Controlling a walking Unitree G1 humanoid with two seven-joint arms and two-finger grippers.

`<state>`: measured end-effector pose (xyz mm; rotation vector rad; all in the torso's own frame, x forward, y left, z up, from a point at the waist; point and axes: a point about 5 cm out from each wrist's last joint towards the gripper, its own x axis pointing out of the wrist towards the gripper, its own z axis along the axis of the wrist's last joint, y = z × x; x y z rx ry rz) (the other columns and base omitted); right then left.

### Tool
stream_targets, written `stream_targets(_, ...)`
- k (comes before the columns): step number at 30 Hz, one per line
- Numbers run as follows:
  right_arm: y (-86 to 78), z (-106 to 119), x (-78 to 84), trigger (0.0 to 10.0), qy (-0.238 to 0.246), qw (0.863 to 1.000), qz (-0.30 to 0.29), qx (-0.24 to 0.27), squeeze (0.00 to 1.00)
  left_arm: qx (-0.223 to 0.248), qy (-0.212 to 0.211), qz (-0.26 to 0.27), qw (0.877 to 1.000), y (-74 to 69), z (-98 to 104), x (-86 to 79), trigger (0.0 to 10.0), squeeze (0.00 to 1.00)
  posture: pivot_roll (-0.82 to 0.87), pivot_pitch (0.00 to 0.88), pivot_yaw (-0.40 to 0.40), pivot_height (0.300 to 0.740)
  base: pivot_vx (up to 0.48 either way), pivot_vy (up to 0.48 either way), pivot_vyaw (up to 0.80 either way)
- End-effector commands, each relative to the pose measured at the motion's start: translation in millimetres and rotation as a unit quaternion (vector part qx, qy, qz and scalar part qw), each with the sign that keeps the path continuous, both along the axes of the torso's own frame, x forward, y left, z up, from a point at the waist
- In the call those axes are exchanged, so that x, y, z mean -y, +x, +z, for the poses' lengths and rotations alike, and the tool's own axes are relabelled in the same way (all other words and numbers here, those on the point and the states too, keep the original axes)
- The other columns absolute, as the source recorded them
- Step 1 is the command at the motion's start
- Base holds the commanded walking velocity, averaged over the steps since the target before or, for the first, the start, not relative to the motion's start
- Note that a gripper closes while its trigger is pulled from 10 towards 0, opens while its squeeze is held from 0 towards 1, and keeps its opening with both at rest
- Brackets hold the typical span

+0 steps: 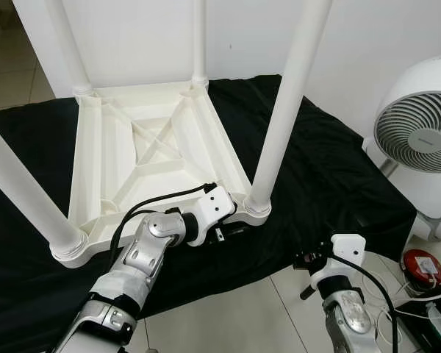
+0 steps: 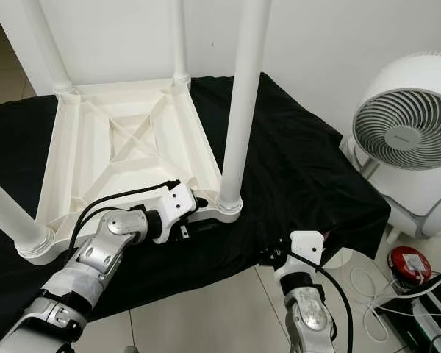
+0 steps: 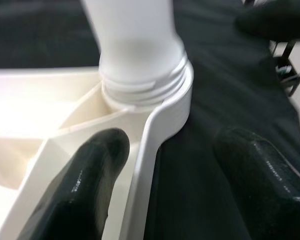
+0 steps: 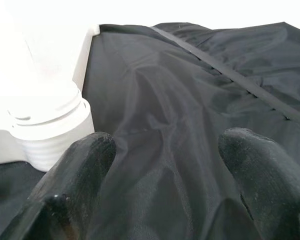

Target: Building children table

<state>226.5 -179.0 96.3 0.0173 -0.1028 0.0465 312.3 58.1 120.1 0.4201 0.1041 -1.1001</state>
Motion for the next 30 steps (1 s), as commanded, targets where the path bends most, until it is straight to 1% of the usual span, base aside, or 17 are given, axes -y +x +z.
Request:
stream_targets(1, 0.1, 0.1, 0.0, 10.0, 0.001, 1.000, -0.004, 0.003, 0.00, 0.041, 0.002, 0.142, 0.989, 15.0, -1.1, -9.2, 10.0, 0.00, -0.10, 0.035, -0.009, 0.740, 0.000, 0.000, 0.00)
stream_targets(2, 0.8, 0.4, -0.8, 10.0, 0.002, 1.000, -0.003, 0.004, 0.00, 0.035, 0.005, 0.159, 0.987, 17.8, -2.4, -11.5, 10.0, 0.00, -0.10, 0.036, -0.007, 0.740, 0.000, 0.000, 0.00)
stream_targets(3, 0.8, 0.4, -0.8, 10.0, 0.002, 1.000, -0.003, 0.004, 0.00, 0.035, 0.005, 0.159, 0.987, 17.8, -2.4, -11.5, 10.0, 0.00, -0.10, 0.036, -0.007, 0.740, 0.000, 0.000, 0.00)
stream_targets(4, 1.2, 0.3, -1.4, 10.0, 0.002, 1.000, -0.003, 0.004, 0.00, 0.033, 0.006, 0.174, 0.984, 20.4, -2.6, -13.7, 9.0, 0.00, -0.10, 0.036, -0.005, 0.740, 0.000, 0.000, 0.00)
stream_targets(6, 1.2, 0.3, -1.4, 10.0, 0.002, 1.000, -0.003, 0.004, 0.00, 0.033, 0.006, 0.174, 0.984, 20.4, -2.6, -13.7, 9.0, 0.00, -0.10, 0.036, -0.005, 0.740, 0.000, 0.000, 0.00)
stream_targets(7, 1.5, 0.2, -2.8, 10.0, 0.003, 1.000, -0.004, 0.005, 0.00, 0.033, 0.008, 0.202, 0.979, 25.4, -2.9, -18.4, 6.9, 0.00, -0.10, 0.038, -0.004, 0.740, 0.000, 0.000, 0.00)
stream_targets(8, 1.5, 0.2, -2.8, 10.0, 0.003, 1.000, -0.004, 0.005, 0.00, 0.033, 0.008, 0.202, 0.979, 25.4, -2.9, -18.4, 6.9, 0.00, -0.10, 0.038, -0.004, 0.740, 0.000, 0.000, 0.00)
stream_targets(9, 1.6, 0.1, -3.6, 10.0, 0.003, 1.000, -0.005, 0.005, 0.00, 0.035, 0.010, 0.211, 0.977, 27.3, -2.6, -20.6, 3.6, 0.00, -0.10, 0.038, -0.003, 0.740, 0.000, 0.000, 0.00)
stream_targets(13, 1.7, 0.1, -4.5, 10.0, 0.003, 1.000, -0.005, 0.006, 0.00, 0.033, 0.008, 0.223, 0.974, 29.7, -2.2, -24.0, 3.4, 0.00, -0.10, 0.038, -0.003, 0.740, 0.000, 0.000, 0.00)
stream_targets(14, 1.8, -0.1, -4.5, 10.0, 0.003, 1.000, -0.005, 0.005, 0.00, 0.032, 0.010, 0.228, 0.973, 30.6, -2.3, -25.9, 0.0, 0.00, -0.10, 0.038, 0.001, 0.740, 0.000, 0.000, 0.00)
stream_targets(18, 2.0, -0.6, -4.5, 10.0, 0.002, 1.000, -0.007, 0.005, 0.00, 0.035, 0.017, 0.235, 0.971, 31.7, -3.0, -30.1, 0.0, 0.00, -0.10, 0.040, 0.004, 0.740, 0.000, 0.000, 0.00)
stream_targets(21, 1.4, -1.0, -4.7, 10.0, 0.001, 1.000, -0.009, 0.005, 0.00, 0.035, 0.019, 0.250, 0.967, 32.1, -3.9, -40.7, 0.0, 0.00, -0.10, 0.043, 0.006, 0.740, 0.000, 0.000, 0.00)
stream_targets(22, 1.4, -1.0, -4.7, 10.0, 0.001, 1.000, -0.009, 0.005, 0.00, 0.035, 0.019, 0.250, 0.967, 32.1, -3.9, -40.7, 0.0, 0.00, -0.10, 0.043, 0.006, 0.740, 0.000, 0.000, 0.00)
stream_targets(24, 1.0, -2.2, -5.6, 10.0, 0.001, 1.000, -0.009, 0.003, 0.00, 0.034, 0.022, 0.266, 0.963, 31.6, -5.2, -50.6, 0.0, 0.00, -0.09, 0.047, 0.004, 0.740, 0.000, 0.000, 0.00)
stream_targets(26, 0.7, -2.7, -6.2, 10.0, 0.001, 1.000, -0.008, 0.002, 0.00, 0.033, 0.024, 0.270, 0.962, 31.2, -5.9, -53.6, 0.0, 0.00, -0.09, 0.047, 0.004, 0.740, 0.000, 0.000, 0.00)
stream_targets(28, 0.5, -3.1, -7.8, 10.0, 0.001, 1.000, -0.005, 0.001, 0.00, 0.032, 0.030, 0.286, 0.957, 28.6, -8.3, -66.0, 0.0, 0.00, -0.08, 0.055, 0.002, 0.740, 0.000, 0.000, 0.00)
stream_targets(30, 0.5, -3.2, -8.1, 10.0, 0.001, 1.000, -0.004, 0.001, 0.00, 0.032, 0.032, 0.293, 0.955, 27.6, -8.9, -70.4, 0.0, 0.00, -0.08, 0.055, 0.002, 0.740, 0.000, 0.000, 0.00)
